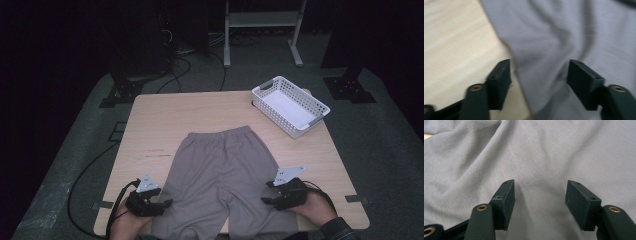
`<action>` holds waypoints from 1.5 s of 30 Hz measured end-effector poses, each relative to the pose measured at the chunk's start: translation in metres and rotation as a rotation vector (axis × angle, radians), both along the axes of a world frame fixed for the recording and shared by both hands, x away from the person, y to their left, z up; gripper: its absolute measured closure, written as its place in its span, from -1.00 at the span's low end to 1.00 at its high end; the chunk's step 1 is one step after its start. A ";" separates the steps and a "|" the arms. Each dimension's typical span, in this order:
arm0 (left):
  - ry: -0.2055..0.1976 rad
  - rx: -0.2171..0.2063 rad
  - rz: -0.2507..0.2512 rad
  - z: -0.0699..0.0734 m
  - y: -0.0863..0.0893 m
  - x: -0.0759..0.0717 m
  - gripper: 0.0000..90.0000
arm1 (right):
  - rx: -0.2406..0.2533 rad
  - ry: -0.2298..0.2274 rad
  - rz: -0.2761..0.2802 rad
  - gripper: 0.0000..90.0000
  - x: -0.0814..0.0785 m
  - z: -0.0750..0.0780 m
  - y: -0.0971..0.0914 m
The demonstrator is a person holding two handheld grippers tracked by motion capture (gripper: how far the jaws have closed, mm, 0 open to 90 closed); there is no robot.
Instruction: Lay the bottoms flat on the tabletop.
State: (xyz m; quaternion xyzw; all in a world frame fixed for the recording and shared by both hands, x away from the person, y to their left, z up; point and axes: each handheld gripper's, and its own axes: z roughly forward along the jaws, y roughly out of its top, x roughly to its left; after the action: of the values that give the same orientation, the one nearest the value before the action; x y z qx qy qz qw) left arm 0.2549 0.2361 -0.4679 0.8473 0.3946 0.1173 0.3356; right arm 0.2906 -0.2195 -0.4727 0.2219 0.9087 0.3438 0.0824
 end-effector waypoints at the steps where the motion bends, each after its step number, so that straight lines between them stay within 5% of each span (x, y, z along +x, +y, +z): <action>1: 0.007 -0.004 -0.015 0.000 -0.001 -0.004 -0.33 | 0.001 0.000 -0.002 -0.13 0.000 0.000 0.000; 4: -0.011 0.015 -0.026 -0.002 -0.006 -0.007 -0.48 | 0.001 0.000 -0.001 -0.13 0.000 0.000 0.000; 7: -0.055 0.050 -0.036 -0.003 -0.012 -0.011 -0.42 | 0.001 -0.002 0.002 -0.13 0.000 0.000 0.000; 16: -0.052 0.024 -0.063 0.000 -0.013 -0.009 0.77 | 0.003 0.000 -0.002 -0.13 0.000 0.000 0.000; 18: -0.043 0.029 -0.075 0.001 -0.014 -0.008 0.91 | 0.002 -0.002 0.000 -0.13 0.000 0.000 0.000; 22: -0.042 0.019 -0.077 0.003 -0.013 -0.007 0.93 | 0.003 -0.002 -0.001 -0.13 0.000 0.000 0.000; 26: -0.089 -0.084 -0.083 0.015 -0.013 -0.007 0.92 | 0.005 -0.001 -0.004 -0.13 0.000 0.000 0.000; 31: -0.137 -0.202 -0.152 0.029 -0.031 -0.005 0.92 | 0.004 -0.002 -0.003 -0.13 0.000 0.000 0.000; 45: -0.134 -0.252 -0.321 0.026 -0.110 0.017 0.91 | 0.006 -0.002 -0.006 -0.14 -0.001 -0.001 0.000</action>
State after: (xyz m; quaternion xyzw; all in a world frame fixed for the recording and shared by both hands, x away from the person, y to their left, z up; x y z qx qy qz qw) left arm 0.2716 0.1262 -0.4416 0.8410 0.2429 0.0681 0.4787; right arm 0.2900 -0.2194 -0.4733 0.2243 0.9070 0.3464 0.0839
